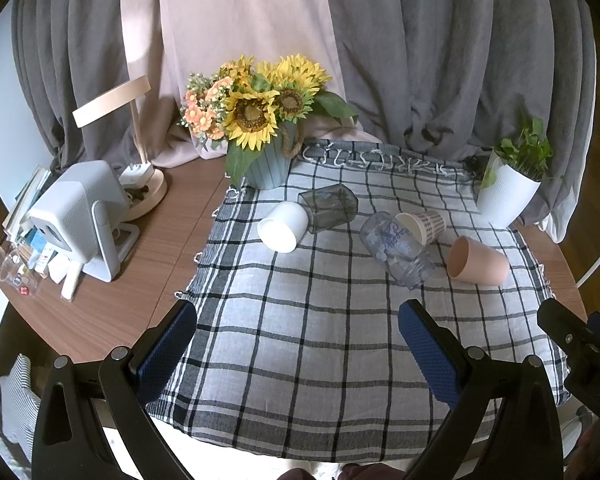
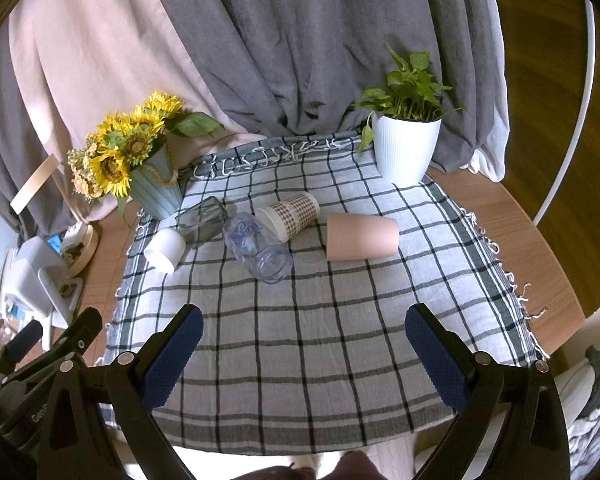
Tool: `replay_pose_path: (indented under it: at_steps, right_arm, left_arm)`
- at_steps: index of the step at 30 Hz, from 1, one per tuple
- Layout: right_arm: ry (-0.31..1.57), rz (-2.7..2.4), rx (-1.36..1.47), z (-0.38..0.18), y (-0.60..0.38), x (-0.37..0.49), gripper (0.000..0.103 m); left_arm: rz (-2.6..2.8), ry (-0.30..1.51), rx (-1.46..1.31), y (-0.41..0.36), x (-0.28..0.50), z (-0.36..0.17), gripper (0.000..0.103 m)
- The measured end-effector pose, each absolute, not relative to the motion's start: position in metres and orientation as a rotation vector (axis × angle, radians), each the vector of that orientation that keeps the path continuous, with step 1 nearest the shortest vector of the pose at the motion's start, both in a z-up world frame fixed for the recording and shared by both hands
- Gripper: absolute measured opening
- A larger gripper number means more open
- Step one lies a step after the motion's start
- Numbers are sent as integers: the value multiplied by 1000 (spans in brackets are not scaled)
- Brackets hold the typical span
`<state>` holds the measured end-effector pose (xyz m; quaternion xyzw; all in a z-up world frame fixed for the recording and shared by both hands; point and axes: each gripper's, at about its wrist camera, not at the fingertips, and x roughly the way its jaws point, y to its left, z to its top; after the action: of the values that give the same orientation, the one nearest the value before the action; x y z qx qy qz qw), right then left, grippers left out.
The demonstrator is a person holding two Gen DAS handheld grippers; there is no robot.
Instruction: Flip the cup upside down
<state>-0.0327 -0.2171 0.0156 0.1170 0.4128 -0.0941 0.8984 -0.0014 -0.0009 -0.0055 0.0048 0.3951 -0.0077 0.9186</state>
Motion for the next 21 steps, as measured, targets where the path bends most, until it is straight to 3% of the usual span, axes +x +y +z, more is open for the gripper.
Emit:
replay_pose_path:
  at_steps: [21]
  right_arm:
    - [857,-195,242,14,-217,-31,102]
  left_arm:
    - [-16,817,11,-3,0,-6,103]
